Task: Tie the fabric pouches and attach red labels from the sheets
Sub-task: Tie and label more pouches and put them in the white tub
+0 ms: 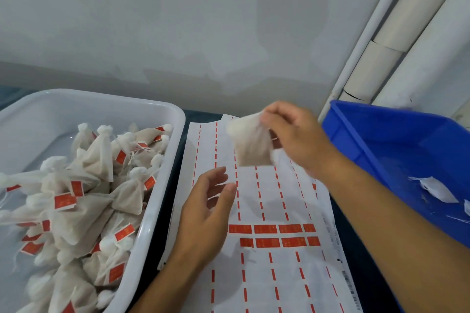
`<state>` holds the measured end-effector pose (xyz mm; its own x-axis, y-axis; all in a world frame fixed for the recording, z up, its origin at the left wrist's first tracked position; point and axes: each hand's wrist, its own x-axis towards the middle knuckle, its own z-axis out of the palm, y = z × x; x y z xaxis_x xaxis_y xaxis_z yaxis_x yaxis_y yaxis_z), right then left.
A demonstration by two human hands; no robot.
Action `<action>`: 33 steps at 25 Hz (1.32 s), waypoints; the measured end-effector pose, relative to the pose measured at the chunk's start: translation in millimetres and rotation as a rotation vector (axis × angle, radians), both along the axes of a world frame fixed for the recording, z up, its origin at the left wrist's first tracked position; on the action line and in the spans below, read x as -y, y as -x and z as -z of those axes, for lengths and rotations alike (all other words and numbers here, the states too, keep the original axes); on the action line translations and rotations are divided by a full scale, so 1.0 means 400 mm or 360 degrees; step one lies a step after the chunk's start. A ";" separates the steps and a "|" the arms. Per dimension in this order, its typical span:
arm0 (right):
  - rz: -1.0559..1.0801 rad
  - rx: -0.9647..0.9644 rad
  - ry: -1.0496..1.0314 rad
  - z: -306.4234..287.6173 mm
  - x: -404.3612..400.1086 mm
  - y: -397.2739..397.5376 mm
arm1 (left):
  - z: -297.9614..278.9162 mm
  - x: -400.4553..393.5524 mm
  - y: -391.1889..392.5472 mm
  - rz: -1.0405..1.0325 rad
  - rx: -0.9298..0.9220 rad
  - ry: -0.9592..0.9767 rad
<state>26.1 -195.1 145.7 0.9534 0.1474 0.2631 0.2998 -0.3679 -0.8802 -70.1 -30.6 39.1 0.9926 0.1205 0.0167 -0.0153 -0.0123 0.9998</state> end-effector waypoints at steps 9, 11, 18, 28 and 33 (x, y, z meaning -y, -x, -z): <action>-0.0047 -0.0382 -0.0226 0.202 -0.071 0.134 | 0.012 -0.004 -0.005 -0.0112 0.0036 0.0287; 0.0073 -0.0370 -0.0271 0.228 -0.044 0.154 | 0.019 0.001 -0.004 -0.0096 0.0068 0.0162; -0.0172 -0.0250 0.0162 0.244 0.013 0.207 | 0.026 0.018 0.007 0.0155 0.0099 -0.0346; -0.0010 -0.0107 -0.0106 0.255 0.016 0.231 | 0.037 0.033 0.017 0.0359 0.0173 -0.0571; 0.0064 -0.0235 -0.0439 0.236 0.018 0.233 | 0.034 0.030 0.027 0.0450 0.0253 -0.0772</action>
